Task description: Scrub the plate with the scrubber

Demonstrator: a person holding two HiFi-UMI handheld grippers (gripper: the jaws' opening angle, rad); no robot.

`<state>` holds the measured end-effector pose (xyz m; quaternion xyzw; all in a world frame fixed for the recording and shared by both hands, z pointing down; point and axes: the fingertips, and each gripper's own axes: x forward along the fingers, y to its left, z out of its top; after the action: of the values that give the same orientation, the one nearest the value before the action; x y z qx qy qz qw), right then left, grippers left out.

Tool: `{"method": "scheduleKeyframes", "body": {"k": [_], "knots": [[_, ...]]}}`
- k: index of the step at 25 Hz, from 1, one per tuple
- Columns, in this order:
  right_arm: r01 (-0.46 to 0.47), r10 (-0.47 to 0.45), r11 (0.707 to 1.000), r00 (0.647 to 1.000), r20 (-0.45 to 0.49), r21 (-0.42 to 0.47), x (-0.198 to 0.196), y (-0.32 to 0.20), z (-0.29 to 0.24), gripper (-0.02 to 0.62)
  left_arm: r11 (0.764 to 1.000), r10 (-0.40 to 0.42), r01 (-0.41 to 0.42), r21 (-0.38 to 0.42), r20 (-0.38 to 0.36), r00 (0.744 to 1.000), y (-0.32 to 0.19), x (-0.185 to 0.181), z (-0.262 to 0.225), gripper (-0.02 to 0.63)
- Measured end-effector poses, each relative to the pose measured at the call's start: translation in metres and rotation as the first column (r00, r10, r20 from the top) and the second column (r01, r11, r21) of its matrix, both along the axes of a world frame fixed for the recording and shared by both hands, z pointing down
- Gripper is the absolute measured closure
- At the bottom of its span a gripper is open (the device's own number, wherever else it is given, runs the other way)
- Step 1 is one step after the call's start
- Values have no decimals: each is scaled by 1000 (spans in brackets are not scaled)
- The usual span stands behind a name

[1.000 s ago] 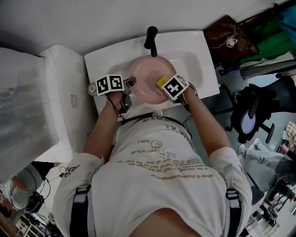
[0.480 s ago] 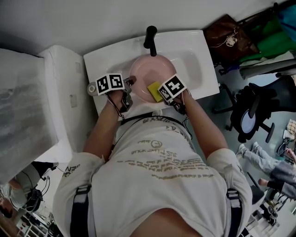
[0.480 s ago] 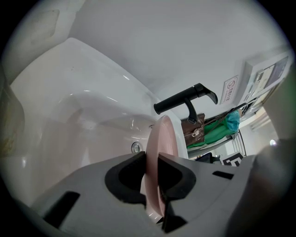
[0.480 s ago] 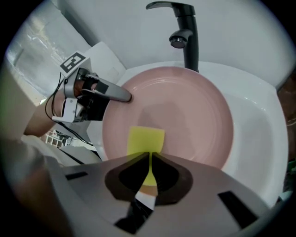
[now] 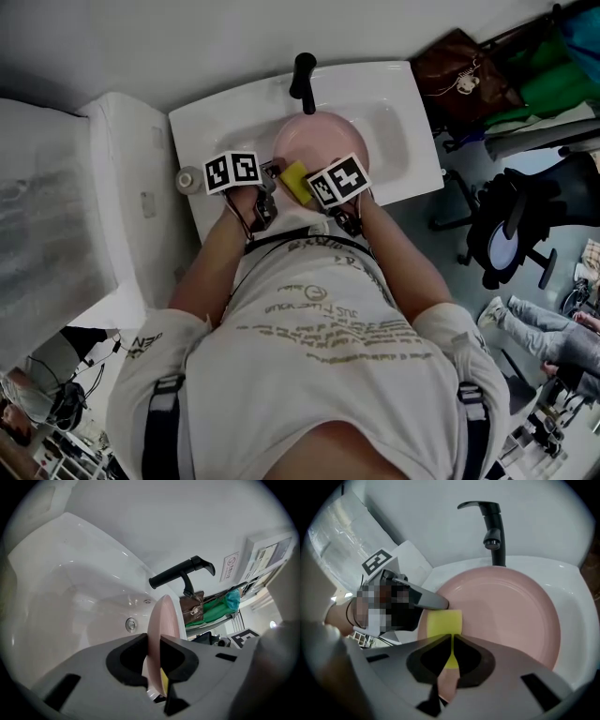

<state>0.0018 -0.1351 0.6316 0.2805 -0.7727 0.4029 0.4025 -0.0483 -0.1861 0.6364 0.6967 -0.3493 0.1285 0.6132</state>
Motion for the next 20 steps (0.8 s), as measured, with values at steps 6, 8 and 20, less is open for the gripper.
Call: {"method": "scheduleKeyframes", "body": {"k": [6,8,20], "knots": [[63,-47,991,990,-135,119,10,-11,-2,558,1000,6,-6,-4,-10,1000,5,4,-3,554],[94,-61,983,977,-205,158,17,-17,-1,558,1000,21,-21,-9,-9,1000,8,4,-3,551],[192,-86,918,951,-298,348,38,-73,-24,558,995,101,-102,-17,-64,993,27,14,-13,551]]}}
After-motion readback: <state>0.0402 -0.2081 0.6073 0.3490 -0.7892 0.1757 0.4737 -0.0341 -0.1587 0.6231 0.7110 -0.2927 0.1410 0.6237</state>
